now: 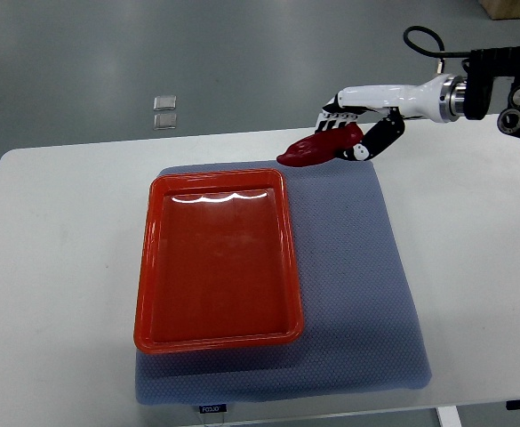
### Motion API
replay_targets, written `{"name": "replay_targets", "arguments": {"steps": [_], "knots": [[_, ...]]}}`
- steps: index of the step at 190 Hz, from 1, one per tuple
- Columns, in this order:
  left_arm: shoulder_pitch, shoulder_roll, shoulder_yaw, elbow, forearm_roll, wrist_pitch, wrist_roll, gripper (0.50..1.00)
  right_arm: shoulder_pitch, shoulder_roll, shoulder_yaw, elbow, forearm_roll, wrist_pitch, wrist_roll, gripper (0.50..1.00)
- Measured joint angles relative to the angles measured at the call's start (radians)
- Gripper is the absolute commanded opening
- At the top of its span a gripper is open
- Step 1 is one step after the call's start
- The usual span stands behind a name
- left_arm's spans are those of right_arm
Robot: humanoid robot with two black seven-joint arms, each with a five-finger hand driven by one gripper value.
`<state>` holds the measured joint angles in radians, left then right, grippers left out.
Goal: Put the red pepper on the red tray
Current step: 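Carry the red pepper over the tray and lower it inside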
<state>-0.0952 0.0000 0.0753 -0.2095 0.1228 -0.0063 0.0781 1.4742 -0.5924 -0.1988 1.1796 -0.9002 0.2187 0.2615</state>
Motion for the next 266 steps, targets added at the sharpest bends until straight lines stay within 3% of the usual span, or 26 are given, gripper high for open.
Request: {"name": "replay_targets", "arguments": {"steps": [69,110,187,263,266], "knots": [[0.0,0.0,0.0,-0.002,0.0,0.0,0.0,1.0,0.004,0.41,-0.063,-0.252,0.032,-0.01,-0.001,0.5],[0.0,0.0,-0.002,-0.002,0.0,0.0,-0.001,1.0,-0.059,0.575,-0.065,-0.384,0.03,-0.011,-0.001,0.5],[0.0,0.0,0.001,-0.002,0.0,0.0,0.0,1.0,-0.214,0.593,-0.062,-0.511,0.019,-0.047,0.001,0.5],[0.0,0.0,0.0,-0.002,0.0,0.0,0.0,1.0,-0.282,0.592,-0.062,-0.524,0.018,-0.063,0.002,0.5],[0.0,0.0,0.0,-0.002,0.0,0.0,0.0,1.0,-0.282,0.592,-0.062,-0.525,0.018,-0.063,0.002,0.535]]}}
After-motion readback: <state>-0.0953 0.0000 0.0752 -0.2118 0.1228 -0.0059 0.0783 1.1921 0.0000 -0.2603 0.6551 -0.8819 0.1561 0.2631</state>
